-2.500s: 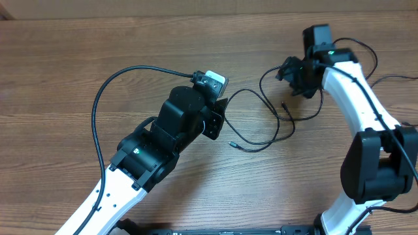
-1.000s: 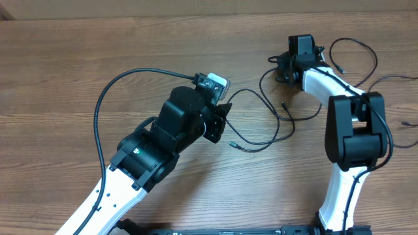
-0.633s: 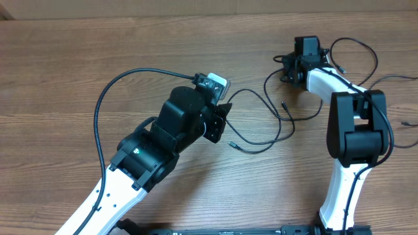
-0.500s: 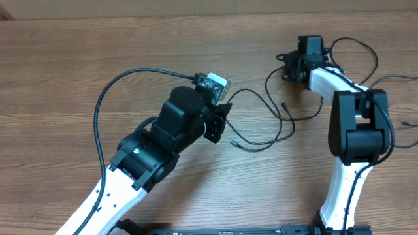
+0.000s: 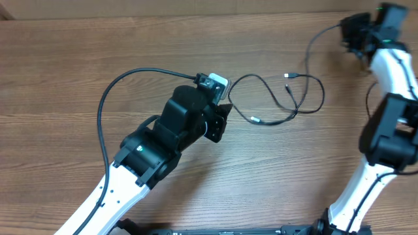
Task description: Untangle cables
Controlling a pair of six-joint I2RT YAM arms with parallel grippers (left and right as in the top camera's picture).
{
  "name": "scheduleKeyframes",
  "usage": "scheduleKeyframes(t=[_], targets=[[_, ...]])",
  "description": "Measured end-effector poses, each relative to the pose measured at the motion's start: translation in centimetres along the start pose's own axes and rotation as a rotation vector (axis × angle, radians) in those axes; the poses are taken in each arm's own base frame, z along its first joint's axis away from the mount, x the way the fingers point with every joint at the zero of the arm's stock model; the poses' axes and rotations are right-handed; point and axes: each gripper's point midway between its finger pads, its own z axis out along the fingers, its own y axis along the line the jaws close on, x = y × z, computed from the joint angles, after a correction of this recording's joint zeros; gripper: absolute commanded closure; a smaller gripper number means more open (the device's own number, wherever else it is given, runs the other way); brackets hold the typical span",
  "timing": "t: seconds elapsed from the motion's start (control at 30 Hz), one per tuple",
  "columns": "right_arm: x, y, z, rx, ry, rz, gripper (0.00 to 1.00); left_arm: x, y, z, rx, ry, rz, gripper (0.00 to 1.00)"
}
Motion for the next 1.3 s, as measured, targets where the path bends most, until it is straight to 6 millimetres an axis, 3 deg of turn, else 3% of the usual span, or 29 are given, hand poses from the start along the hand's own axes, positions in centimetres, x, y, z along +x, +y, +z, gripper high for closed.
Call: scheduleKeyframes(t=[0.17, 0.43, 0.53, 0.63, 0.83, 1.0, 1.13, 1.2, 1.23, 1.3], targets=[[-6.5, 0.1, -5.0, -0.012, -0.09, 0.021, 0.96, 0.9, 0.2, 1.5, -0.008, 0.04, -0.017, 0.63], [-16.7, -0.4, -16.0, -0.082, -0.297, 0.077, 0.96, 0.8, 0.1, 2.3, -0.004, 0.039, -0.039, 0.63], [-19.1, -0.3, -20.1, -0.118, -0.351, 0.085, 0.96, 0.3, 0.0, 2.3, 0.002, 0.018, -0.038, 0.63], [-19.9, 1.1, -23.0, -0.184, -0.367, 0.055, 0.96, 0.0, -0.1, 2.3, 0.006, 0.005, -0.038, 0.63], [-17.1, 6.2, -24.8, -0.325, -0.286, -0.024, 0.96, 0.3, 0.4, 3.8, -0.019, 0.019, -0.038, 0.62], [-13.2, 11.0, -25.5, -0.459, -0.169, -0.079, 0.96, 2.4, 1.1, 7.6, -0.044, 0.09, -0.038, 0.63], [-8.1, 16.0, -26.1, -0.602, -0.025, -0.148, 0.96, 3.4, 1.5, 10.8, -0.05, 0.109, -0.038, 0.64], [-4.2, 19.1, -26.5, -0.684, 0.072, -0.196, 0.96, 3.3, 1.5, 11.7, -0.048, 0.094, -0.038, 0.63], [-3.8, 19.4, -26.5, -0.691, 0.084, -0.199, 0.96, 3.2, 1.5, 12.1, -0.047, 0.088, -0.038, 0.63], [-0.3, 22.0, -27.1, -0.766, 0.156, -0.244, 0.96, 3.2, 1.5, 12.8, -0.045, 0.082, -0.038, 0.63]])
